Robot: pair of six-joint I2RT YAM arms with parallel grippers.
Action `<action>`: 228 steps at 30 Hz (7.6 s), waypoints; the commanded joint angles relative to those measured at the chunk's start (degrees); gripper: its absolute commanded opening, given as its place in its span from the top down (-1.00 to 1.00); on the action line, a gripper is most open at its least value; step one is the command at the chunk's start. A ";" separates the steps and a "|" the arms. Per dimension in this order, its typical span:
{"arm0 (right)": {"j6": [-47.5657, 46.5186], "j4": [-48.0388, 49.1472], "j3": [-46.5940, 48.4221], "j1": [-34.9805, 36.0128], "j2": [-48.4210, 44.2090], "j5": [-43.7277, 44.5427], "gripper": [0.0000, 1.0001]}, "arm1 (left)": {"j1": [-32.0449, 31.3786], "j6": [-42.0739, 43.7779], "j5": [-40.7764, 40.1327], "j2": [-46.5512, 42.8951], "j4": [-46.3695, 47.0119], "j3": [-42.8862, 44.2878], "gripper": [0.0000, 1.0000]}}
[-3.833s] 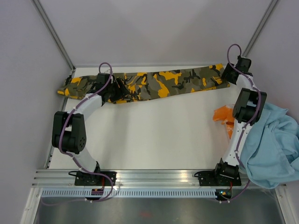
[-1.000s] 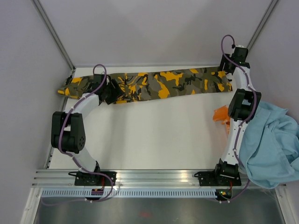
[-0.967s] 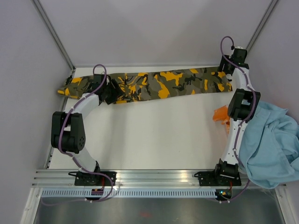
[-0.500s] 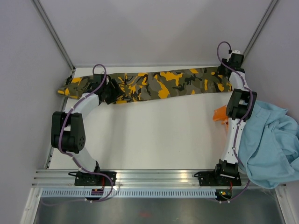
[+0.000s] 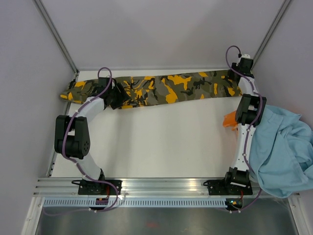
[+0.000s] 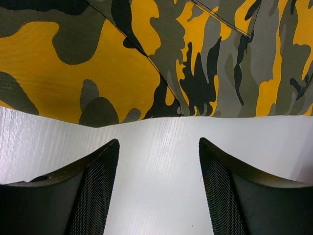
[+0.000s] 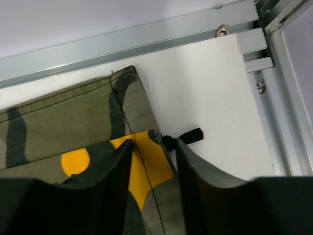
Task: Fold and stack the trousers
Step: Fold the trousers
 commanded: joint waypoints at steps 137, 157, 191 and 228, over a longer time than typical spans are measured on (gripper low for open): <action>12.02 12.02 -23.16 0.91 -28.32 -10.59 -0.83 | 8.50 -10.46 -10.89 -2.64 1.50 -0.74 -0.51; 37.16 16.77 -65.01 0.91 -47.95 -11.04 -0.88 | 23.55 -17.58 -3.42 8.50 27.97 -6.29 -0.50; 46.22 14.04 -43.48 -0.06 -21.15 6.63 -0.57 | 22.06 -16.97 -7.19 13.96 17.60 0.13 -0.34; 35.06 11.05 -54.73 -8.41 -33.70 4.78 0.99 | 22.15 -13.37 -2.71 3.70 13.21 -10.23 0.95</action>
